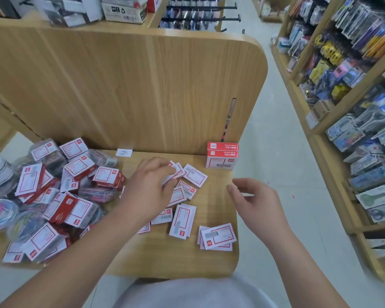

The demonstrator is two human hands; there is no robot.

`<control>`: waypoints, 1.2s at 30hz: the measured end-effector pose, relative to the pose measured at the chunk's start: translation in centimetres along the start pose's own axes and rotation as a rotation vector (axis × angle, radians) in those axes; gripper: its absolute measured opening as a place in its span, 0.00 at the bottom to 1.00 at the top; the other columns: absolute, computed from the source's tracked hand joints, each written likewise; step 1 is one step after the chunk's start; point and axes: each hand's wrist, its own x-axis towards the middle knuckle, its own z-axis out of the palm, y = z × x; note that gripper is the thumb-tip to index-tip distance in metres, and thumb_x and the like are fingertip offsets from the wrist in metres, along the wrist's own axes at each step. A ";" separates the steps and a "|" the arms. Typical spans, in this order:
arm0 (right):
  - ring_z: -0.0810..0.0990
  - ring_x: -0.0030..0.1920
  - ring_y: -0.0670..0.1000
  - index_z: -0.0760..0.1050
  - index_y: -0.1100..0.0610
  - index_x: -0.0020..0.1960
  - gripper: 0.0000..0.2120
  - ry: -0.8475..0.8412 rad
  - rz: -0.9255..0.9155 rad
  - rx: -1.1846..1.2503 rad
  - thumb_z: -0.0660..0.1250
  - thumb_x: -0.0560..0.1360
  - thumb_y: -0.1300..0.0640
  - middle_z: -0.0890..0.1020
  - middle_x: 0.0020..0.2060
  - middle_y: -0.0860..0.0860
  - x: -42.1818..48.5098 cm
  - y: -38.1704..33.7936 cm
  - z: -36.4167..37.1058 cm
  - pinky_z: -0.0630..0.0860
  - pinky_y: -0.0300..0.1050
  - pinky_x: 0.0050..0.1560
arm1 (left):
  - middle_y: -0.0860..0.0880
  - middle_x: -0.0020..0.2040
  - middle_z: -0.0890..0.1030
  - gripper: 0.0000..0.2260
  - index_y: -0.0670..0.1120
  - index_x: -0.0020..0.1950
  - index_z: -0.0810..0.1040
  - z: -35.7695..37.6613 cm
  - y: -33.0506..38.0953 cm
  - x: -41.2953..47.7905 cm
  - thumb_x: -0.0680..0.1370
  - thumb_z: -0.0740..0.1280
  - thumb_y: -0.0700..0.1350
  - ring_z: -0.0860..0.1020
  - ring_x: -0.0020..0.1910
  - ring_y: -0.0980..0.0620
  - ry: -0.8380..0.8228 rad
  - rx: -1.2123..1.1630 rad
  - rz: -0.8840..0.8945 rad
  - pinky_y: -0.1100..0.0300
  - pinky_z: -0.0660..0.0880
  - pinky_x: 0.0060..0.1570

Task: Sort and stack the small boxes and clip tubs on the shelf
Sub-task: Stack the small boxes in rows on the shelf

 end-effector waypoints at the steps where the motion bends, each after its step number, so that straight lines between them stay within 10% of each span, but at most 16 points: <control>1: 0.83 0.53 0.43 0.82 0.49 0.61 0.16 -0.031 0.008 0.030 0.70 0.77 0.45 0.84 0.54 0.40 -0.8 -0.2 0.1 0.81 0.50 0.56 | 0.49 0.60 0.81 0.09 0.47 0.57 0.86 0.0 0.0 -0.6 0.76 0.74 0.42 0.75 0.62 0.46 -0.015 -0.012 0.002 0.55 0.73 0.61; 10: 0.69 0.66 0.38 0.72 0.42 0.72 0.39 -0.449 -0.088 -0.254 0.81 0.63 0.44 0.70 0.62 0.29 -6.2 1.4 -0.1 0.70 0.38 0.64 | 0.55 0.71 0.76 0.27 0.55 0.66 0.80 3.0 2.3 -6.1 0.71 0.70 0.66 0.61 0.79 0.50 -0.355 -0.054 0.237 0.54 0.56 0.76; 13: 0.73 0.59 0.40 0.76 0.44 0.67 0.29 -0.349 -0.146 -0.232 0.79 0.68 0.54 0.71 0.54 0.30 -7.2 2.1 0.9 0.71 0.34 0.56 | 0.58 0.75 0.71 0.30 0.57 0.68 0.78 3.4 1.9 -7.1 0.70 0.70 0.69 0.52 0.82 0.56 -0.367 -0.087 0.255 0.56 0.46 0.78; 17: 0.78 0.48 0.42 0.79 0.46 0.55 0.15 -0.278 -0.137 -0.163 0.76 0.71 0.54 0.75 0.48 0.40 -6.8 2.2 1.9 0.76 0.41 0.46 | 0.48 0.76 0.72 0.26 0.50 0.67 0.80 2.8 1.0 -3.9 0.74 0.68 0.63 0.60 0.80 0.43 -0.185 -0.037 0.181 0.42 0.59 0.77; 22: 0.79 0.49 0.43 0.77 0.48 0.61 0.19 -0.259 -0.162 -0.203 0.76 0.71 0.52 0.74 0.50 0.40 -3.8 1.6 2.3 0.77 0.43 0.49 | 0.51 0.84 0.53 0.32 0.61 0.80 0.59 3.1 1.7 1.3 0.78 0.64 0.63 0.45 0.82 0.42 -0.398 0.263 0.041 0.42 0.44 0.78; 29: 0.78 0.47 0.40 0.78 0.41 0.60 0.25 -0.366 -0.259 -0.188 0.68 0.68 0.30 0.73 0.48 0.38 -2.5 1.8 2.0 0.77 0.41 0.46 | 0.55 0.78 0.67 0.29 0.61 0.77 0.67 3.6 1.2 -0.9 0.77 0.53 0.67 0.59 0.80 0.44 -0.361 0.378 0.039 0.43 0.60 0.73; 36: 0.79 0.43 0.42 0.82 0.41 0.46 0.12 -0.429 -0.202 -0.216 0.64 0.78 0.36 0.79 0.42 0.42 -1.2 0.8 1.4 0.77 0.43 0.45 | 0.57 0.75 0.69 0.30 0.58 0.72 0.73 2.2 1.7 -3.5 0.78 0.44 0.65 0.59 0.79 0.48 -0.403 0.209 -0.040 0.43 0.61 0.73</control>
